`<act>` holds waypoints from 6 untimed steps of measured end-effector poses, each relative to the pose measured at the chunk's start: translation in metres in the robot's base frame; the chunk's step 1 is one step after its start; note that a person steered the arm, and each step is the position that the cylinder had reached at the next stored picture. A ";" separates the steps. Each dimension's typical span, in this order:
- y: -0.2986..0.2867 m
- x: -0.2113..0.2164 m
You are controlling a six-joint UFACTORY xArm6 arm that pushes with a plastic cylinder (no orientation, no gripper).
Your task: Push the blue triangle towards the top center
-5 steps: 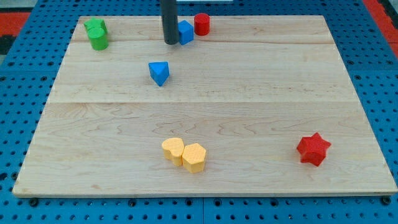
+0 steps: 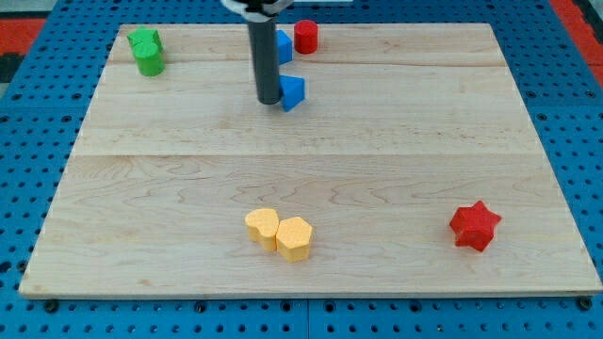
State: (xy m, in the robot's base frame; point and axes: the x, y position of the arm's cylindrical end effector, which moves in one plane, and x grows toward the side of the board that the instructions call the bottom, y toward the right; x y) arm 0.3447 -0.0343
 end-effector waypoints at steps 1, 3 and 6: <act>0.033 0.007; 0.073 -0.003; 0.080 -0.053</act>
